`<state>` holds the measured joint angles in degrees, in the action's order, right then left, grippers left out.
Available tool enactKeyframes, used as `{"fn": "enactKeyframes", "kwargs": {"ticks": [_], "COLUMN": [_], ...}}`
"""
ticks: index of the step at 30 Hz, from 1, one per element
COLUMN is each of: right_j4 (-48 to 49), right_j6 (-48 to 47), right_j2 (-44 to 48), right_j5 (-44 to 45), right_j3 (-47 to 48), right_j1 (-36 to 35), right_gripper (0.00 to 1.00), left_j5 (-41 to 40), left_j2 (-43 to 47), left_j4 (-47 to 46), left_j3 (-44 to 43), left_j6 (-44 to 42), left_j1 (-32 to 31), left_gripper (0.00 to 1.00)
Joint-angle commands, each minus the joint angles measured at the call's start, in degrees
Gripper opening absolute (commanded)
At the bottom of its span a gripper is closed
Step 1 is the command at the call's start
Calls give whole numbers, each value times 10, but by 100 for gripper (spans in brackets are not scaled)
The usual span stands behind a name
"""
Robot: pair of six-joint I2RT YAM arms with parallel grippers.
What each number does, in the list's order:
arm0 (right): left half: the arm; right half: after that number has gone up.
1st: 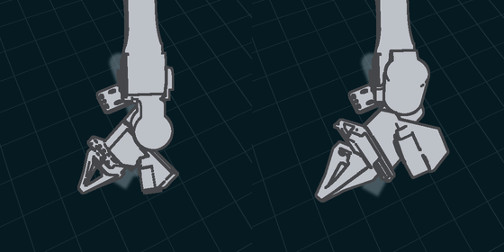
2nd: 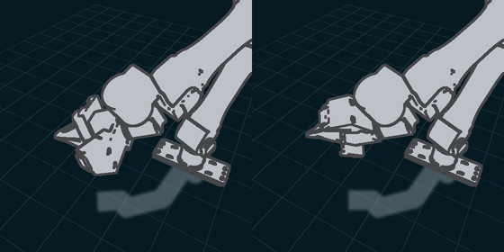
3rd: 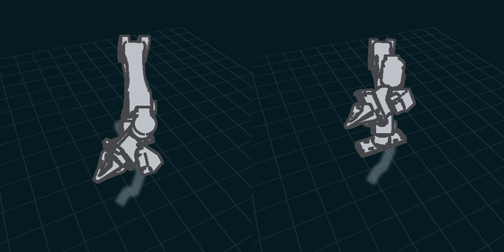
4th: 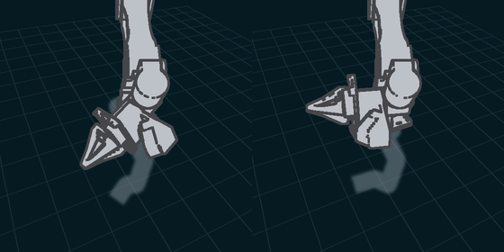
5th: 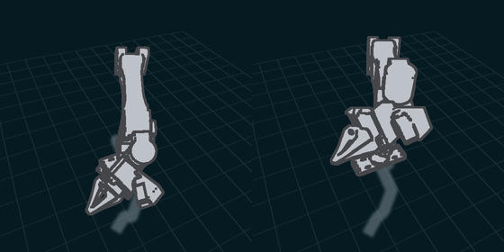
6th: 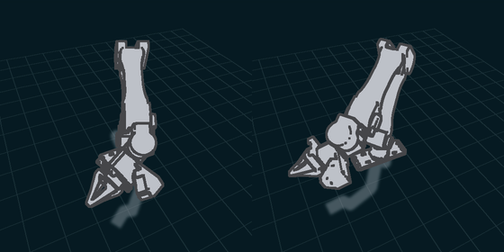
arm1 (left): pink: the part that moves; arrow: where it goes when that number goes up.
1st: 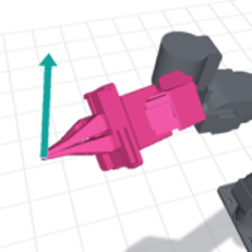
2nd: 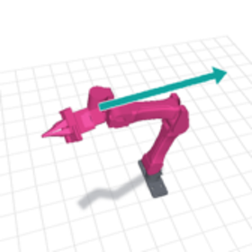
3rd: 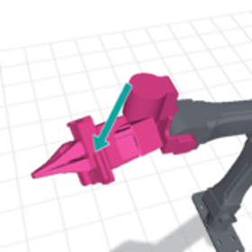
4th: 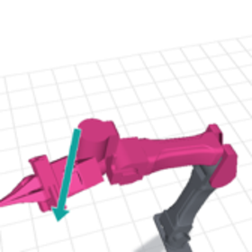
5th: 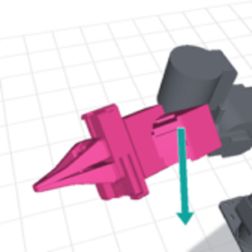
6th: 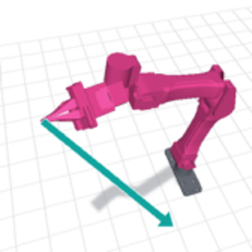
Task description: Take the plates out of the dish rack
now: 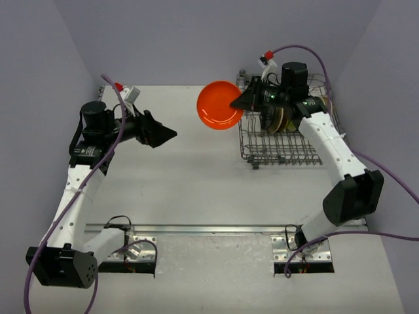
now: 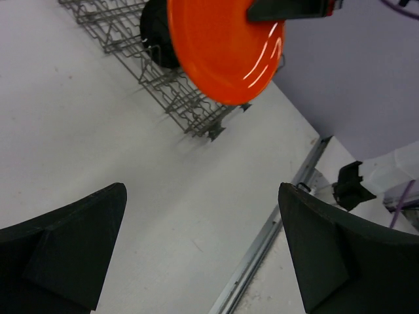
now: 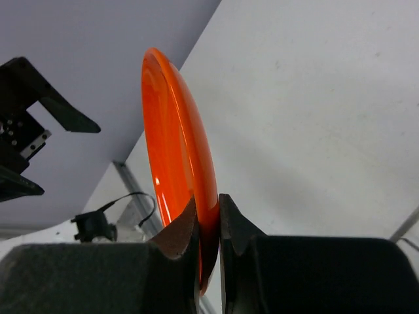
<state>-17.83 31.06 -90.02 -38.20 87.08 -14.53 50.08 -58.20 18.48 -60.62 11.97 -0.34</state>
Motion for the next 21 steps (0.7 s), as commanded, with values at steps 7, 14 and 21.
{"fn": "enactKeyframes", "kwargs": {"ticks": [7,14,21], "right_j4": [73,51,30], "right_j6": [27,4,-6], "right_j2": [24,17,-13], "right_j5": [-107,-85,-84], "right_j3": [-56,-44,-9], "right_j1": [-66,-114,-132], "right_gripper": [0,0,0], "left_j5": [96,60,56], "left_j2": [-61,-85,-96], "left_j4": [-117,-89,-69], "left_j3": [-20,-20,-17], "left_j6": [116,83,59], "left_j1": [3,3,3], "left_gripper": [91,77,51]}}
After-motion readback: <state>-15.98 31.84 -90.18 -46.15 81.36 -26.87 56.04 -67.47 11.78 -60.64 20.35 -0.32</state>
